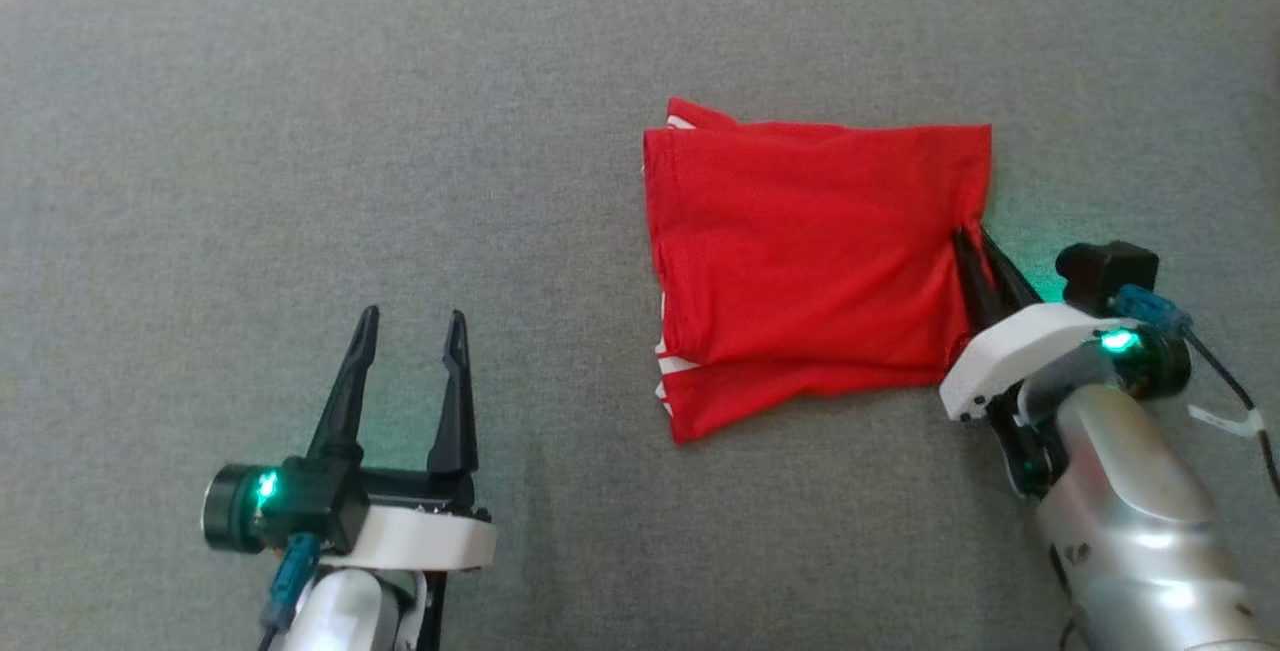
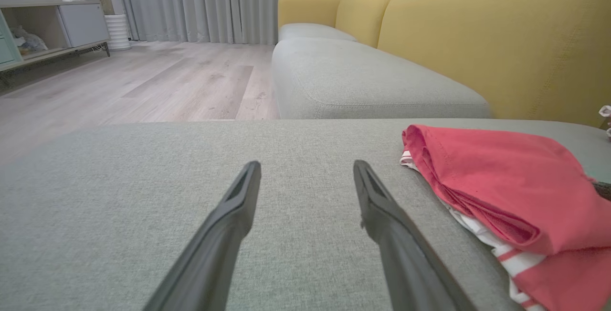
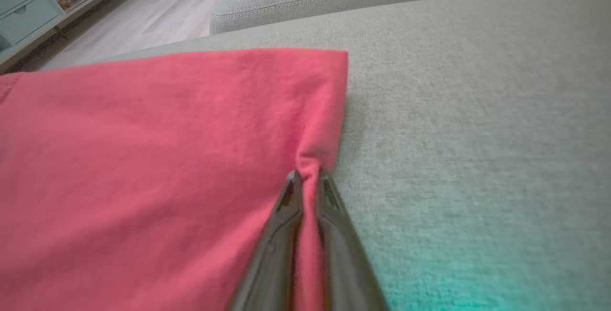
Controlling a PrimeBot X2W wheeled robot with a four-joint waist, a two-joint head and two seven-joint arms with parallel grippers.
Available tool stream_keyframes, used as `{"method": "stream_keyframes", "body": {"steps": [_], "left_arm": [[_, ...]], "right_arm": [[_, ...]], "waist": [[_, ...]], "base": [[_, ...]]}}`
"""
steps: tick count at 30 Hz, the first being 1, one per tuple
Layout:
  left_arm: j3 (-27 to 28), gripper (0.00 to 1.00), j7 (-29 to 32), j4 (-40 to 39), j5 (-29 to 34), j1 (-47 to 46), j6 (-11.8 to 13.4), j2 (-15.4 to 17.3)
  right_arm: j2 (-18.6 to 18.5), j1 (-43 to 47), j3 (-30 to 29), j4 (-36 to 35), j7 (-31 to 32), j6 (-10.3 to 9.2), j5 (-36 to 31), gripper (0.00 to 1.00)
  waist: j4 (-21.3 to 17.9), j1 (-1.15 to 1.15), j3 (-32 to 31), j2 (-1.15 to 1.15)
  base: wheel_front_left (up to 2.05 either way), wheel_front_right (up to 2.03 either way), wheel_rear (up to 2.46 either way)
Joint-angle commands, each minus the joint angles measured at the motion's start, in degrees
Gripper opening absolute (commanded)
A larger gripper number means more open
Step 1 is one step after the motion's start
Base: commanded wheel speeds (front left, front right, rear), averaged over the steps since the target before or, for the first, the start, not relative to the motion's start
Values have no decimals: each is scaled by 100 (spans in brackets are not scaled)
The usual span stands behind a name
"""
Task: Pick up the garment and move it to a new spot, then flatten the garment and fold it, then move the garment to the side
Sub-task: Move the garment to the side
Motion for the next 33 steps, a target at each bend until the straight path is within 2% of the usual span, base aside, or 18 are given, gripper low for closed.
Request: {"method": "stream_keyframes", "body": {"steps": [1, 8, 13, 14, 23, 27, 28, 29, 33], "left_arm": [[170, 100, -55, -221, -10, -158, 47, -4], [225, 100, -55, -494, 117, -279, 179, -4], [134, 100, -55, -725, 186, -461, 199, -4], [134, 100, -55, -725, 186, -461, 199, -4], [-45, 100, -55, -1023, 196, -934, 219, -4], [-104, 100, -55, -1051, 184, -1119, 236, -4], [-118, 100, -55, -1048, 178, -1154, 232, -4], [-128, 100, -55, -1042, 170, -1184, 227, -4], [-75, 100, -55, -1000, 134, -1226, 293, -4]], "right_arm": [[18, -32, 199, 5, -54, -4, 21, 0], [-650, -516, 101, -332, -314, -4, -331, 0], [-1339, -837, -240, -930, -147, -4, -720, 0], [-1339, -837, -240, -930, -147, -4, -720, 0], [-2440, -991, -1447, -2466, 776, -4, -1122, 0], [-2667, -887, -2128, -2921, 1241, -4, -1268, 0], [-2639, -857, -2307, -3010, 1373, -4, -1309, 67], [-2595, -819, -2439, -3111, 1477, -4, -1368, 100], [-2216, -630, -2784, -3565, 1540, -4, -1774, 100]], "waist": [[-64, 0, 58, 0], [-436, 0, 371, 0], [-693, 0, 694, 0], [-693, 0, 694, 0], [-904, 0, 1392, 0], [-899, 0, 1577, 0], [-894, 0, 1597, 0], [-887, 0, 1609, 0], [-849, 0, 1524, 0]], "base": [[0, 0, 0], [0, 0, 0], [0, 0, 0], [0, 0, 0], [0, 0, 0], [0, 0, 0], [0, 0, 0], [0, 0, 0], [0, 0, 0]]}}
